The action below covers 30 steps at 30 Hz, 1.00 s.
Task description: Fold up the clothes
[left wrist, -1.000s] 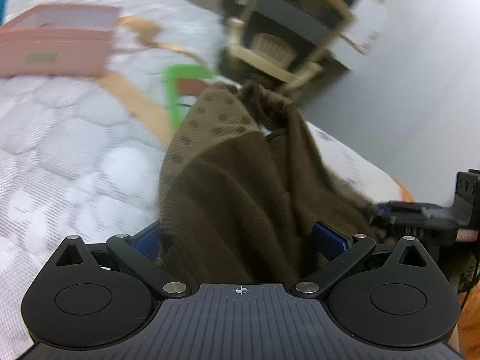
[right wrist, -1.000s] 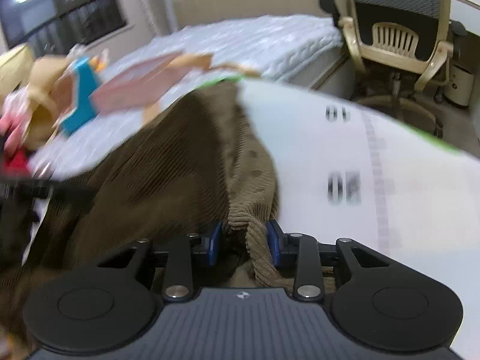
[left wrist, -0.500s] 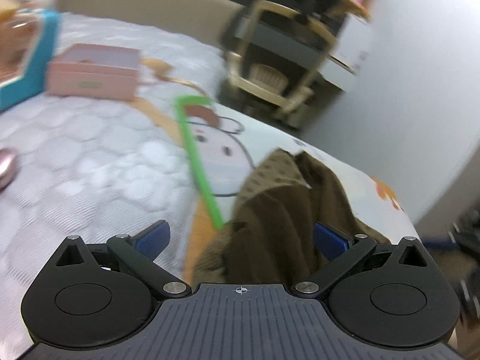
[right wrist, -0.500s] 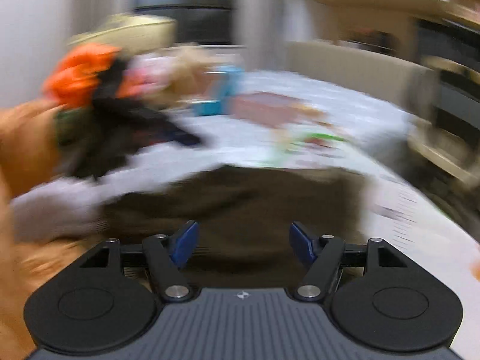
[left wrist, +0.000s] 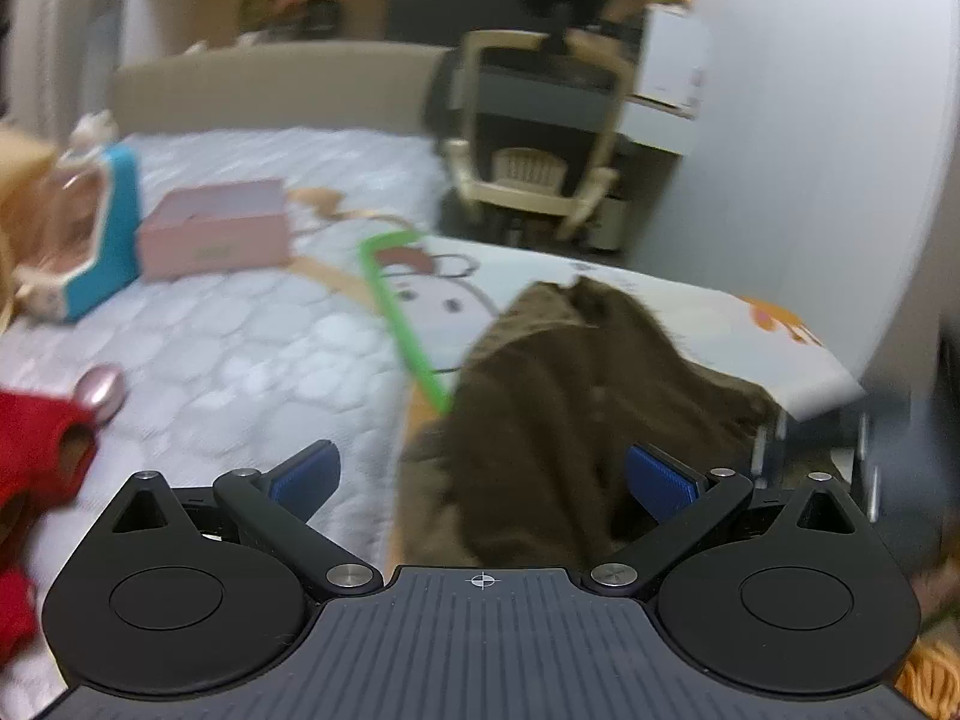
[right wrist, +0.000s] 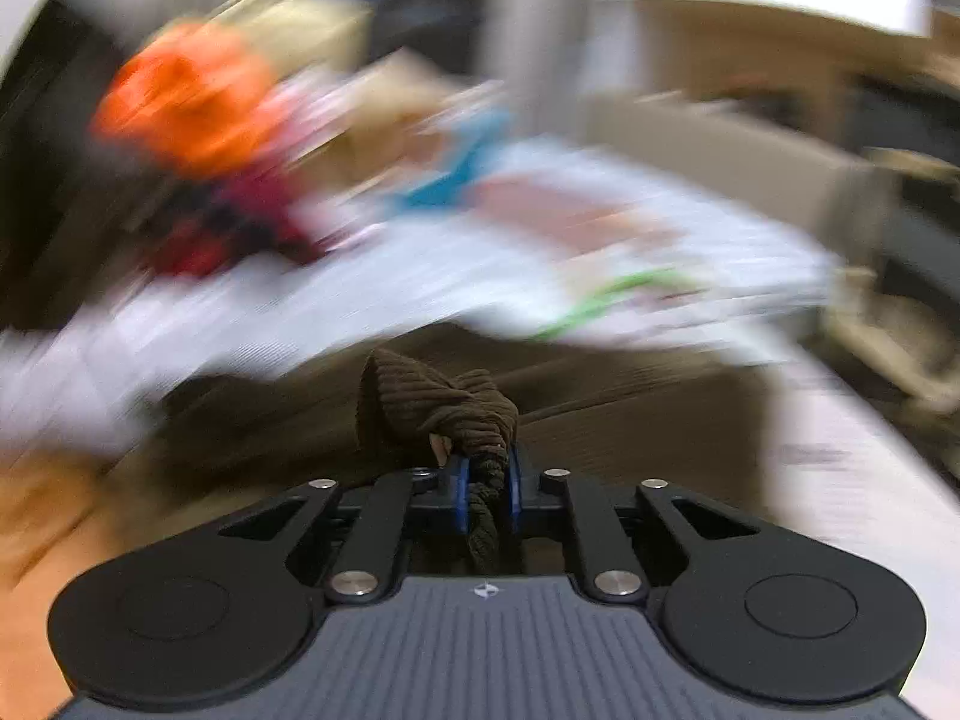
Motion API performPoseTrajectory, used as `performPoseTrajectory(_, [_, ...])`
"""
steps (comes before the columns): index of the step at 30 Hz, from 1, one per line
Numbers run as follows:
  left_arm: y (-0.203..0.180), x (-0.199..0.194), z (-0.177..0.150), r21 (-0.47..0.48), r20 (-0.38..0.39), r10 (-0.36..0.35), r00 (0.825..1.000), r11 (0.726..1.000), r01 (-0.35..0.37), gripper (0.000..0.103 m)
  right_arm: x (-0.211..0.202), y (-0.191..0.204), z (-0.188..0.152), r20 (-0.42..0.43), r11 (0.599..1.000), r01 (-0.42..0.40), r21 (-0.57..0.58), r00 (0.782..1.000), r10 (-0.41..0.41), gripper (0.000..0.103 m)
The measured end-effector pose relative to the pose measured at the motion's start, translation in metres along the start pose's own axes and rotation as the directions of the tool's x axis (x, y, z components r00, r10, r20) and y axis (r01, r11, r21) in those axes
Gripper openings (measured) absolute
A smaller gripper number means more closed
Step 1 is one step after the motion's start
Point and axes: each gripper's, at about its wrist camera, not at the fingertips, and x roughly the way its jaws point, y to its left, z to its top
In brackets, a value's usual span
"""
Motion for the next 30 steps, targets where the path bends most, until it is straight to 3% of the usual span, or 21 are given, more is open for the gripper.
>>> performPoseTrajectory(2, [-0.018,0.004,-0.006,0.083,-0.022,-0.017,1.0,0.996,0.019,0.103,-0.026,-0.051,0.007,0.055,0.977,0.181,0.108,0.981,-0.188,0.011])
performPoseTrajectory(3, [-0.027,0.007,-0.009,0.128,-0.033,-0.025,0.999,0.991,0.029,0.103,-0.039,-0.078,0.007,0.067,0.947,0.283,0.154,0.953,-0.296,0.011])
performPoseTrajectory(5, [-0.042,0.011,-0.018,0.213,-0.052,-0.04,0.998,0.976,0.05,0.103,-0.066,-0.132,0.004,0.066,0.845,0.475,0.244,0.861,-0.503,0.011])
performPoseTrajectory(8, [-0.05,0.02,-0.028,0.264,-0.075,-0.051,0.996,0.962,0.069,0.103,-0.079,-0.195,-0.014,-0.035,0.674,0.684,0.281,0.709,-0.705,0.018])
performPoseTrajectory(10, [-0.048,0.025,-0.033,0.249,-0.097,-0.056,0.994,0.965,0.078,0.103,-0.082,-0.218,-0.029,-0.129,0.596,0.743,0.305,0.653,-0.746,0.023])
performPoseTrajectory(12, [-0.045,0.028,-0.037,0.228,-0.122,-0.061,0.991,0.97,0.088,0.103,-0.088,-0.22,-0.041,-0.164,0.599,0.713,0.364,0.682,-0.713,0.033])
performPoseTrajectory(14, [-0.042,0.025,-0.042,0.237,-0.139,-0.073,0.988,0.966,0.104,0.103,-0.088,-0.2,-0.042,-0.16,0.635,0.668,0.388,0.727,-0.668,0.035])
performPoseTrajectory(15, [-0.04,0.02,-0.044,0.241,-0.14,-0.077,0.987,0.964,0.11,0.103,-0.086,-0.185,-0.039,-0.154,0.684,0.604,0.408,0.784,-0.601,0.036])
performPoseTrajectory(16, [-0.037,0.016,-0.045,0.241,-0.137,-0.079,0.987,0.964,0.11,0.103,-0.08,-0.169,-0.035,-0.151,0.743,0.5,0.445,0.86,-0.488,0.037])
performPoseTrajectory(17, [-0.034,0.011,-0.046,0.236,-0.131,-0.075,0.989,0.966,0.104,0.103,-0.074,-0.154,-0.031,-0.144,0.787,0.386,0.482,0.92,-0.363,0.042])
performPoseTrajectory(18, [-0.028,0.008,-0.045,0.223,-0.118,-0.061,0.991,0.971,0.087,0.103,-0.068,-0.139,-0.028,-0.13,0.813,0.266,0.517,0.964,-0.232,0.043])
performPoseTrajectory(19, [-0.022,0.004,-0.044,0.206,-0.101,-0.044,0.994,0.976,0.064,0.103,-0.052,-0.119,-0.024,-0.126,0.833,0.144,0.534,0.988,-0.09,0.043])
performPoseTrajectory(20, [-0.015,0.001,-0.043,0.188,-0.081,-0.026,0.996,0.981,0.04,0.103,-0.034,-0.097,-0.019,-0.129,0.843,0.033,0.537,0.991,0.043,0.043])
performPoseTrajectory(21, [-0.008,-0.003,-0.042,0.169,-0.061,-0.007,0.998,0.986,0.017,0.103,-0.016,-0.076,-0.014,-0.138,0.841,-0.053,0.538,0.979,0.15,0.044])
performPoseTrajectory(23, [0.002,-0.012,-0.042,0.15,-0.027,-0.003,1.0,0.989,0.007,0.103,0.016,-0.033,-0.011,-0.161,0.801,-0.2,0.564,0.925,0.344,0.049])
performPoseTrajectory(26, [0.005,-0.025,-0.048,0.197,-0.006,-0.056,0.998,0.979,0.056,0.103,0.076,-0.003,0.002,-0.226,0.765,-0.261,0.589,0.855,0.466,0.055])
performPoseTrajectory(27, [0.005,-0.027,-0.05,0.214,-0.003,-0.079,0.997,0.974,0.078,0.103,0.089,0.006,0.004,-0.255,0.775,-0.25,0.58,0.848,0.464,0.054])
performPoseTrajectory(28, [0.005,-0.029,-0.051,0.222,0.0,-0.102,0.995,0.97,0.1,0.103,0.101,0.011,0.007,-0.283,0.787,-0.238,0.569,0.842,0.459,0.048])
performPoseTrajectory(29, [0.006,-0.029,-0.053,0.222,0.006,-0.126,0.992,0.967,0.121,0.103,0.114,0.015,0.012,-0.311,0.801,-0.229,0.553,0.835,0.453,0.021])
performPoseTrajectory(30, [0.007,-0.029,-0.054,0.219,0.012,-0.143,0.99,0.966,0.137,0.103,0.12,0.017,0.018,-0.329,0.812,-0.226,0.539,0.831,0.449,0.007])
